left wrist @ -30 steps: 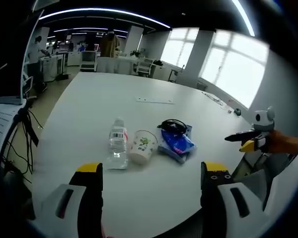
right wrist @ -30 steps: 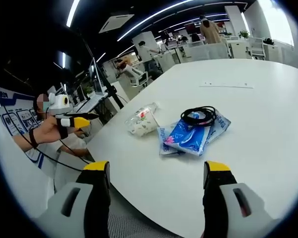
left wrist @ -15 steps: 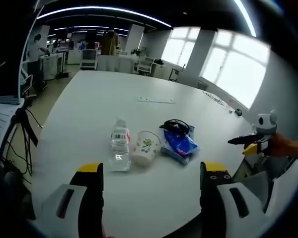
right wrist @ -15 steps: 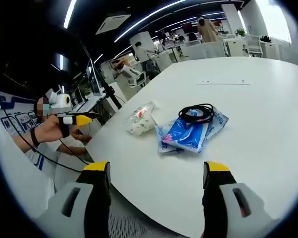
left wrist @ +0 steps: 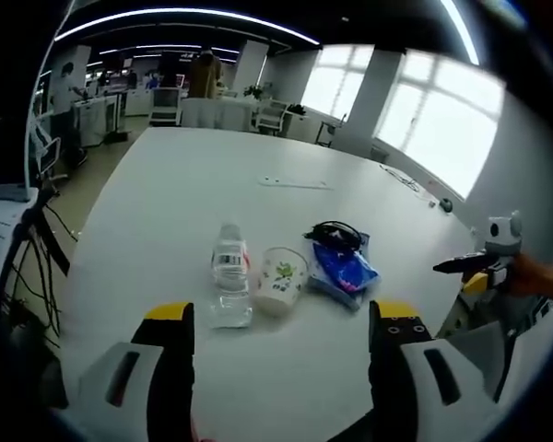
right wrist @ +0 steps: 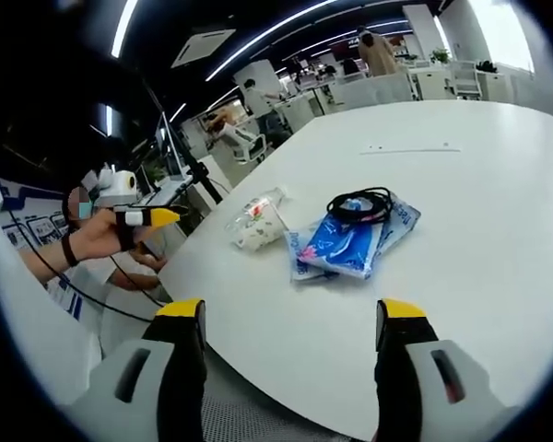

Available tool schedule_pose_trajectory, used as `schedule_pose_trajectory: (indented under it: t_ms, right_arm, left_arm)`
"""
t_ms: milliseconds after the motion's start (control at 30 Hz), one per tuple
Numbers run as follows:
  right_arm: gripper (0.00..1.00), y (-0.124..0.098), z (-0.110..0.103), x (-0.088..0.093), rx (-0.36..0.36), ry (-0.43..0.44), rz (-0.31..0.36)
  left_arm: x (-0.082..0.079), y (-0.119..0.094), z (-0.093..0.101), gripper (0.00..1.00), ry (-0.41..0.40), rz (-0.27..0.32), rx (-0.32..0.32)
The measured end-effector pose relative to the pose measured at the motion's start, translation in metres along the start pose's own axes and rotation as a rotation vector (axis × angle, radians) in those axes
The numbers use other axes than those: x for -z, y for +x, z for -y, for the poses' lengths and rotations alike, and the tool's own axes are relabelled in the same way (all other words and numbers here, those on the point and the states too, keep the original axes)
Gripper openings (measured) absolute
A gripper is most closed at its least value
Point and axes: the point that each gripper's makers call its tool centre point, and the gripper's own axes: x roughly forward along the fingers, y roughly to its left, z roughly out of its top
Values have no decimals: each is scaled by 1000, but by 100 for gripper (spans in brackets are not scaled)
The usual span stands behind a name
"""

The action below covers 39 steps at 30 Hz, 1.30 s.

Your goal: Arrange the tabletop items into an orderly group along one side of the table until the central work area is clear of visible clutter.

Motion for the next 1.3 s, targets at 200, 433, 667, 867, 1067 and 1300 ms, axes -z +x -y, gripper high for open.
schedule_pose_trajectory:
  t_ms: [200,433,667,867,1067,1300]
  right_arm:
    - [75,0,2,3,6,12,-3]
    - [74,0,5,3,15,22,-1]
    - [74,2,9,4,20,33,-4]
    - [73,3,9,5,18,41,-10]
    - [73,4,13,10,21,45,-20]
    - [73,5,15,16,22,59,-29]
  left_arm:
    - [-8,11,-11,78,-5,-3,-10]
    - [-14,24,-19,78,-15,-15,-17]
    - [-18,39,-25,77,-29,-27,-14]
    - [-18,56,-31,76,-36,-46,-17]
    - [-18,73,-42,75,-67,-53,-33]
    - [-13,89,-49,75,-91,-73,-46]
